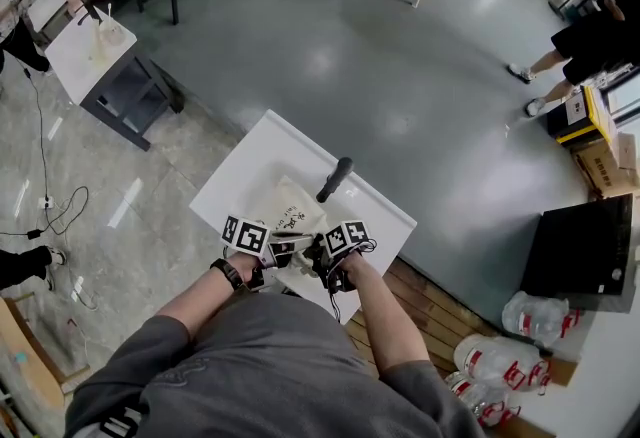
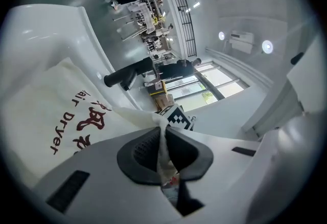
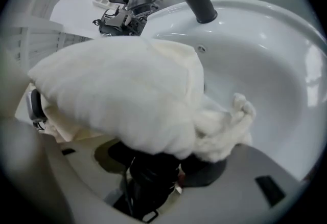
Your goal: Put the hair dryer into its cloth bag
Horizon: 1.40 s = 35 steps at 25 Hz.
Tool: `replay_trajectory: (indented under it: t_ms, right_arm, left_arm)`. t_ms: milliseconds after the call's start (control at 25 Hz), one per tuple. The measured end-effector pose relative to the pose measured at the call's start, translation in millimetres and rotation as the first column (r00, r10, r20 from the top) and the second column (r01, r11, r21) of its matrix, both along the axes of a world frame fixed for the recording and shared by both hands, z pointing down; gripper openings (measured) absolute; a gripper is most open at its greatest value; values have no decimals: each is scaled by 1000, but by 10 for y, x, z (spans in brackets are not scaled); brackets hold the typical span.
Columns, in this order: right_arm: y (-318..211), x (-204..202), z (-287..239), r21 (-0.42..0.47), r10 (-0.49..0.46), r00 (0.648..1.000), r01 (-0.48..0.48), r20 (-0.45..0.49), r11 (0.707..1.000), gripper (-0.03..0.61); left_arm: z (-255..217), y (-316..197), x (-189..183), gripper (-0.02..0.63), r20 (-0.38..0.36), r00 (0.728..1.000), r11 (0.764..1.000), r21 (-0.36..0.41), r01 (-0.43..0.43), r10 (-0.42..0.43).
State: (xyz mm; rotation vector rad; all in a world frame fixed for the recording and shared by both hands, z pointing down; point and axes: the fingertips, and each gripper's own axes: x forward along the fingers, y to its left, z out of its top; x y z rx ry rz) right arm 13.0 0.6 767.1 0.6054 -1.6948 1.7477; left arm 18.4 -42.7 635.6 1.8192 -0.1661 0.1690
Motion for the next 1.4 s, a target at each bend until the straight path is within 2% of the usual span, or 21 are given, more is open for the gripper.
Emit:
replay_trajectory:
  t_ms: [280,480,600,760,840,880,960,1080,1160,1240,1400]
  right_arm:
    - [-72,-38,-80,22,52,999,-52,12,998,255]
    - [-102,15,-105,41,89,996,-90,15,995,255]
    - [-101,56,-172,11,142,986,-143,83,990,255]
    - [-120,109,-323,-74,264,932,-253,250,965,253]
    - [-128,148,-420,-53,263,919,-259,293,964,252]
    - [-134,183,-454,-12,241,927,-248,286,969,251]
    - [-147,280,-485,121,160,964,-189,214,974,247]
    - [-194,411,-395,319,61,998,-67,30,945,241]
    - [-198,459,-253,371,34,996,0,-83,929,241]
    - [-196,465,-118,398,13,988,49,-151,916,241]
    - [-234,362,-4,432,-8,984,85,-177,898,231]
  left_arm:
    - [-100,-110,-52,20,-53,998,999,-19,45,-46]
    - [-115,-230,-88,20,-60,994,996,-18,89,-90]
    - [-153,-280,-94,21,-64,994,996,-12,91,-91]
    - [-150,-294,-104,21,-60,994,996,-7,90,-90]
    - [-140,-296,-121,20,-58,994,996,-8,93,-93]
    - [-138,-301,-128,21,-58,994,995,-7,96,-96]
    - [-133,-316,-138,21,-51,994,995,-3,100,-100]
    - [-93,-326,-175,21,-28,995,995,3,99,-98]
    - [-86,-346,-217,21,-35,993,993,-5,114,-114]
    - [-110,-375,-238,21,-45,991,992,-9,128,-129]
    - [-133,-404,-259,21,-35,992,993,4,122,-121]
